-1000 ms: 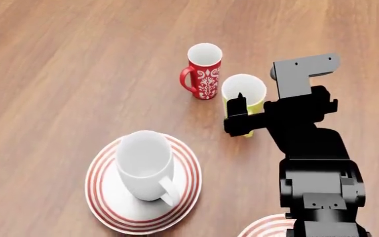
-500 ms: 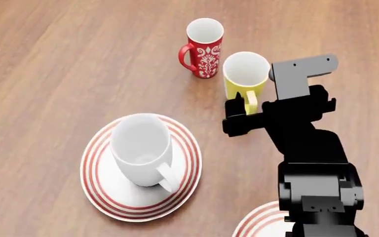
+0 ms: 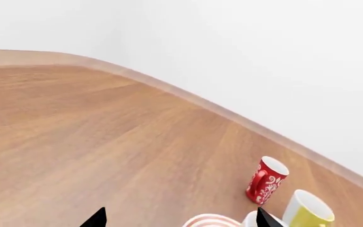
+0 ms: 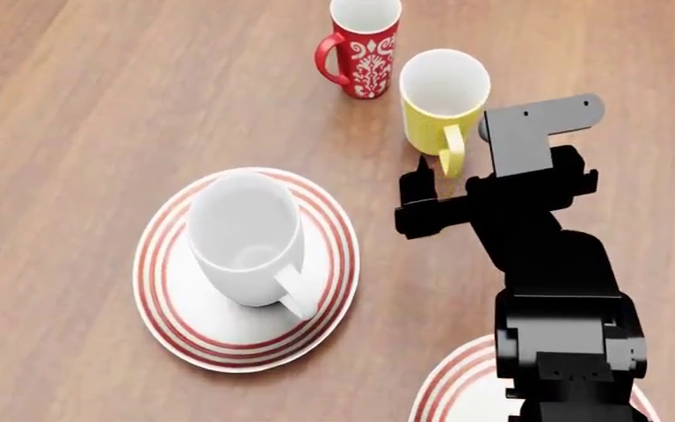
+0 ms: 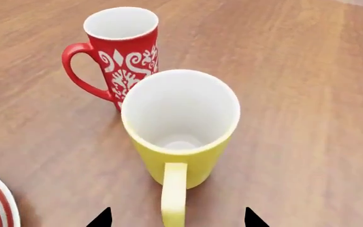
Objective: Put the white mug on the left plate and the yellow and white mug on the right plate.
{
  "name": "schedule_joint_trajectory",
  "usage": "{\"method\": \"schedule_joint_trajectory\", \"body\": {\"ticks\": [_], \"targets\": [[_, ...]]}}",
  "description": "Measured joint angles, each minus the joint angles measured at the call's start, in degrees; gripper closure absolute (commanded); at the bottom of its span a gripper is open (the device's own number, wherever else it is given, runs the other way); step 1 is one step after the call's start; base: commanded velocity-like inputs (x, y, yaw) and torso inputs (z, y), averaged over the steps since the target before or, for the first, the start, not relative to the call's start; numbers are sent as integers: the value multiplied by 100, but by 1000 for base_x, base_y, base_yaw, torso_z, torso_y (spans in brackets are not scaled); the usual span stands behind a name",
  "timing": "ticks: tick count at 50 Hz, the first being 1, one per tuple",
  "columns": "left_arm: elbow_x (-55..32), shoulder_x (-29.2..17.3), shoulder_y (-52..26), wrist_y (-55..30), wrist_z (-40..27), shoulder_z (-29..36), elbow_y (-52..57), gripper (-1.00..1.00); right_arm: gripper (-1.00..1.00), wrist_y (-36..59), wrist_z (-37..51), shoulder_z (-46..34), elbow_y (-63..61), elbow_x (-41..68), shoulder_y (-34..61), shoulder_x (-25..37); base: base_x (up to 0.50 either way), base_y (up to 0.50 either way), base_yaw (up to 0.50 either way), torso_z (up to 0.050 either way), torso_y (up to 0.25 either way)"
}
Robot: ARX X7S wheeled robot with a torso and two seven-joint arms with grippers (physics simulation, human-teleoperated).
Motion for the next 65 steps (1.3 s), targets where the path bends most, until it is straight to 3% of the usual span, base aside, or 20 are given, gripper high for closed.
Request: {"method": "schedule_joint_trajectory", "body": {"ticks": [30,39,65], "targets": [[49,-9,-99,-30,-112,54,-94,-100,-100,-315,-58,44,-5,-1,73,6,0,0,0,0,0],[35,-6,-51,85,-26,46,-86,-100,-100,-365,-45,60,-12,6,81,15,0,0,0,0,-243],[111,-19,-37,163,-37,64,-103,-100,-100,-410,-70,82,-3,3,96,5,0,0,0,0,0]]}}
